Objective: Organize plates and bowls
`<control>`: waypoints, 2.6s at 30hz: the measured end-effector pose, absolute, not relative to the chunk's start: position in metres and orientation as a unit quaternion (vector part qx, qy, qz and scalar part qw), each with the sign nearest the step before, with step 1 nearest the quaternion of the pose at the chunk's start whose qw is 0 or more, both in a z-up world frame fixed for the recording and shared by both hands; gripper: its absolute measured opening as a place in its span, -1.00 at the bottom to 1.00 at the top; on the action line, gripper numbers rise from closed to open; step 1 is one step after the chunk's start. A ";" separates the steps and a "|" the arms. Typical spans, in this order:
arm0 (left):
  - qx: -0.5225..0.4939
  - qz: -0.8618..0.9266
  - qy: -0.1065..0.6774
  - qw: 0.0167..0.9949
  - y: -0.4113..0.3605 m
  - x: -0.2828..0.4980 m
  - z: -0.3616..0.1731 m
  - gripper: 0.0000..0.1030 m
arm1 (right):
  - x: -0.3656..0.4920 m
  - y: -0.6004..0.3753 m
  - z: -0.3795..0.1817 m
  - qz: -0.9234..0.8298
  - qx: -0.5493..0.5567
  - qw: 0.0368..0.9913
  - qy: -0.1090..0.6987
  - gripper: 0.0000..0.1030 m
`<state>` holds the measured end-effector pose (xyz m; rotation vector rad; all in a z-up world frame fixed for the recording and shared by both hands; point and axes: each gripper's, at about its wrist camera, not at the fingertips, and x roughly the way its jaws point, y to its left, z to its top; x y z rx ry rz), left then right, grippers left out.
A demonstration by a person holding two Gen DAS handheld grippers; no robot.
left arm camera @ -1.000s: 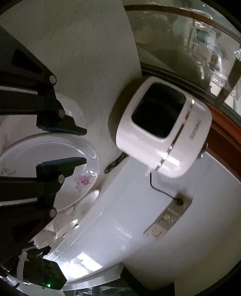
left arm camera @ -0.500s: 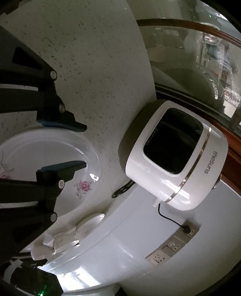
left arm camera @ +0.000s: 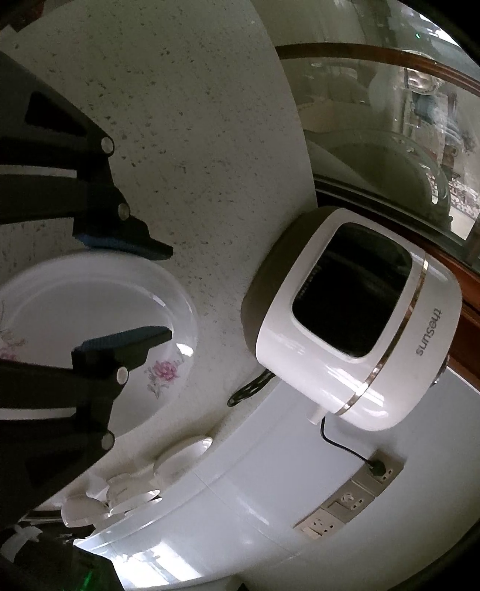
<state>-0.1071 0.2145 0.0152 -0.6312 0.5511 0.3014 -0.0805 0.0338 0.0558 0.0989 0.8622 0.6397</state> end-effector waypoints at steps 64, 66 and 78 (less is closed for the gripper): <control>-0.107 0.045 0.352 0.929 0.013 0.042 0.046 1.00 | -0.007 -0.139 0.055 0.096 0.080 0.891 0.436 0.88; -0.118 0.057 0.371 0.919 0.018 0.060 0.038 1.00 | -0.005 -0.142 0.055 0.091 0.081 0.891 0.437 0.88; -0.192 0.112 0.405 0.887 0.035 0.164 0.017 1.00 | -0.005 -0.150 0.053 0.075 0.093 0.888 0.443 0.88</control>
